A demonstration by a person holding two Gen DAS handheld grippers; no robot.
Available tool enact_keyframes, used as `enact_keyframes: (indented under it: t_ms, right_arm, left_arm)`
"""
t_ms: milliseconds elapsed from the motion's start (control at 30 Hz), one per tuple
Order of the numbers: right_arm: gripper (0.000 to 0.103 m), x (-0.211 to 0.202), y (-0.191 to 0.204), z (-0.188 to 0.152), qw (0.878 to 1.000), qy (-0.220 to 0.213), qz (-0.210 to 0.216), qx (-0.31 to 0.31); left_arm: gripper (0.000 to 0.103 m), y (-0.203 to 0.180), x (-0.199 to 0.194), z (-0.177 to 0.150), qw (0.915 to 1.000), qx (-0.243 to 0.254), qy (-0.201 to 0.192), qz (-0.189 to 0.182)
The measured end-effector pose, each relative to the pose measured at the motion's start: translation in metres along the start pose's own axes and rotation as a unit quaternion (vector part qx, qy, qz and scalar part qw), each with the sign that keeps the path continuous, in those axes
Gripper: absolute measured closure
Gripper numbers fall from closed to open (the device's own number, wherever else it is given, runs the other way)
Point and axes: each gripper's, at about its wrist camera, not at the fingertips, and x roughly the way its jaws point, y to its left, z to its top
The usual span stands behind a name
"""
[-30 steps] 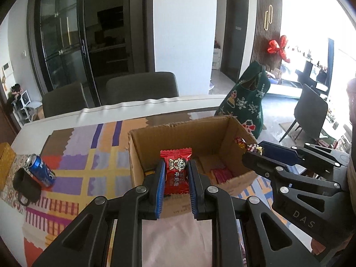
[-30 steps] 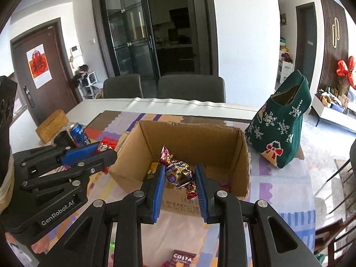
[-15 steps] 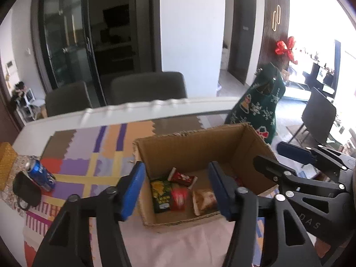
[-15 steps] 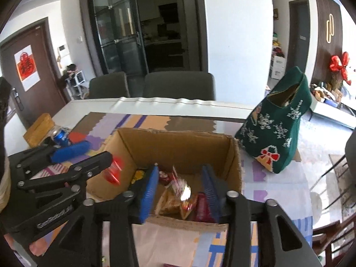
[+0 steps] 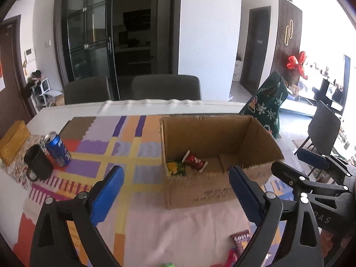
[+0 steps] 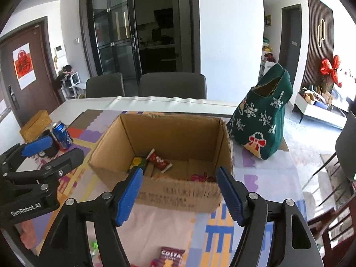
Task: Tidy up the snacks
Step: 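Withdraw both tools from the box back toward the snacks on the table, then grasp the green lollipop with the left tool while the right tool grasps the silver packet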
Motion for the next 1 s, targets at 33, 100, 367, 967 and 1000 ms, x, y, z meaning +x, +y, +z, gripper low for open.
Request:
enact_keyframes:
  t_ms: [33, 100, 367, 967, 1000]
  right_arm:
    - [0.031, -0.002, 0.001, -0.003, 1.000, -0.002, 0.001, 0.000]
    - [0.028, -0.008, 0.005, -0.011, 1.000, -0.003, -0.002, -0.001]
    - [0.027, -0.021, 0.017, -0.049, 1.000, 0.014, -0.002, -0.006]
    - [0.027, -0.040, 0.022, -0.123, 0.998, 0.065, -0.013, 0.000]
    - [0.027, -0.041, 0.022, -0.127, 0.998, 0.065, -0.016, -0.003]
  left_arm:
    - [0.005, 0.001, -0.003, -0.004, 1.0000, 0.000, 0.002, 0.001]
    - [0.005, 0.003, -0.008, -0.014, 1.0000, 0.001, 0.004, 0.008]
    - [0.004, 0.008, -0.025, -0.054, 0.9996, -0.001, 0.022, 0.018]
    - [0.004, 0.002, -0.063, -0.125, 0.9987, 0.035, 0.019, 0.030]
    - [0.004, 0.002, -0.066, -0.129, 0.9986, 0.038, 0.016, 0.034]
